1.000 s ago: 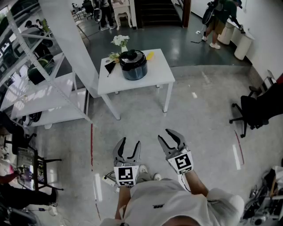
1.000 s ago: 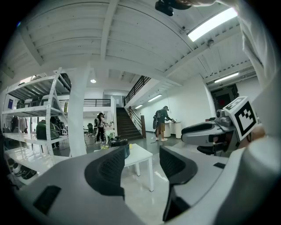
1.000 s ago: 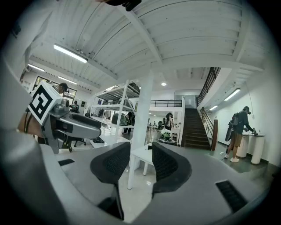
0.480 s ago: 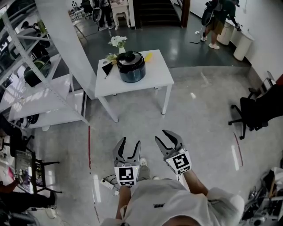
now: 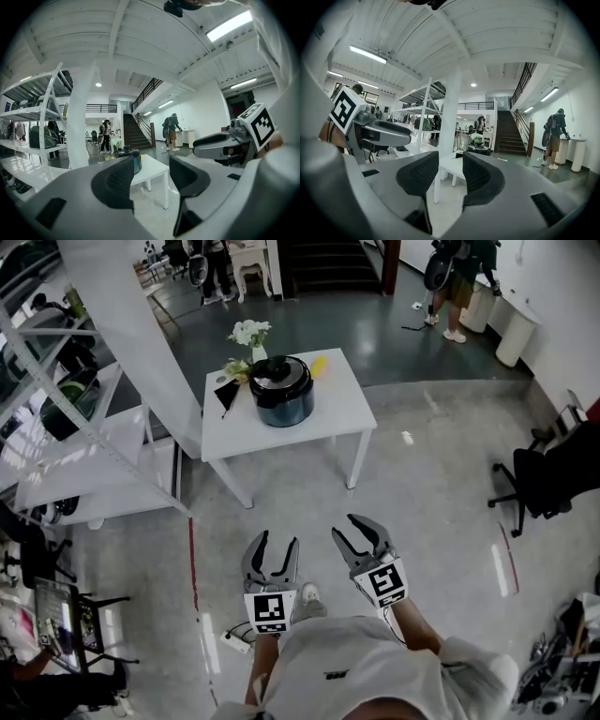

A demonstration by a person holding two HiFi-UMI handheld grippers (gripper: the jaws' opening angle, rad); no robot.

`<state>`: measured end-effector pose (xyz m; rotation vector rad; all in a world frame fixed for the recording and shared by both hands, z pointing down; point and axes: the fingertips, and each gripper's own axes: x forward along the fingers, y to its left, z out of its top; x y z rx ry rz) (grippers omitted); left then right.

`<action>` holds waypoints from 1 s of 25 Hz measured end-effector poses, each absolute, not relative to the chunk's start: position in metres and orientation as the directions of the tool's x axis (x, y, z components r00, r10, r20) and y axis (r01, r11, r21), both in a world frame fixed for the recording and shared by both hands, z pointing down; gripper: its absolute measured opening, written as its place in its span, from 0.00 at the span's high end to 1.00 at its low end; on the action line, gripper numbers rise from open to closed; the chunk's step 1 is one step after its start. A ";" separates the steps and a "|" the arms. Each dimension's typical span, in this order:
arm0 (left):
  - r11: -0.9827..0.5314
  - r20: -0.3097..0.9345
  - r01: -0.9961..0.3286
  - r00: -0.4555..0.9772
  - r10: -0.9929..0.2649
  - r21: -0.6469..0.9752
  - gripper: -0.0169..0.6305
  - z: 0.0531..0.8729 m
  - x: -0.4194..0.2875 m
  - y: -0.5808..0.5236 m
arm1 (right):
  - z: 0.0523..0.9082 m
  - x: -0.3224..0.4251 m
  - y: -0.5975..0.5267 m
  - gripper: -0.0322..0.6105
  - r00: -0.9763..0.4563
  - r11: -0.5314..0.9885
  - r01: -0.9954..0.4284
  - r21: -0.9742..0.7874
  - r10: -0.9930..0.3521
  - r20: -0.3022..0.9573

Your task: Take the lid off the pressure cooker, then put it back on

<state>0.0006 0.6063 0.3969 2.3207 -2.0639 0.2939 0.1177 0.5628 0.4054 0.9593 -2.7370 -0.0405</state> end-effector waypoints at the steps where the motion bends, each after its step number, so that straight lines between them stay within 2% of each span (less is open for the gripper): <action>1: -0.129 0.155 -0.986 0.112 -0.982 -0.107 0.59 0.398 -0.005 0.600 | 0.404 0.112 0.557 0.70 -0.754 0.781 -0.617 0.101 -0.623 0.209; 4: -0.149 0.150 -0.983 0.133 -0.980 -0.103 0.59 0.398 -0.020 0.581 | 0.404 0.093 0.538 0.70 -0.750 0.770 -0.631 0.097 -0.637 0.178; 11: -0.179 0.144 -0.980 0.165 -0.976 -0.090 0.59 0.396 -0.054 0.544 | 0.402 0.059 0.505 0.70 -0.729 0.755 -0.647 0.103 -0.653 0.207; 17: -0.215 0.137 -0.972 0.201 -0.970 -0.091 0.59 0.397 -0.078 0.514 | 0.405 0.036 0.474 0.70 -0.719 0.736 -0.661 0.146 -0.677 0.159; 25: -0.240 0.146 -0.968 0.227 -0.963 -0.078 0.59 0.407 -0.089 0.481 | 0.411 0.022 0.449 0.70 -0.689 0.717 -0.689 0.104 -0.693 0.212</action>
